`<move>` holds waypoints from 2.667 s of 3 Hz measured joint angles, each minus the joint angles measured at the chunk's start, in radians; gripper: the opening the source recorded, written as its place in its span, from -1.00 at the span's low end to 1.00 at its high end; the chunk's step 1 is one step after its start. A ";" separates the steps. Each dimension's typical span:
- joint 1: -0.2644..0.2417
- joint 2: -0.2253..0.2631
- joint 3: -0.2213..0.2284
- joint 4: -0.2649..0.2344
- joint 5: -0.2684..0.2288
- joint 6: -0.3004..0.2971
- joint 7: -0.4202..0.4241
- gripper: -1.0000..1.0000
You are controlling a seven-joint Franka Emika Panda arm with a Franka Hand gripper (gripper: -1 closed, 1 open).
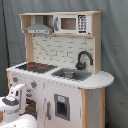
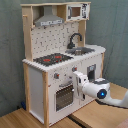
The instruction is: Play with the kitchen
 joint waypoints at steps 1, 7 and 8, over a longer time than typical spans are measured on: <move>-0.023 0.000 0.000 0.034 -0.014 0.000 -0.002 1.00; 0.214 0.001 -0.015 0.085 -0.078 -0.424 0.117 -1.00; 0.224 0.003 -0.013 0.120 -0.103 -0.507 0.150 -1.00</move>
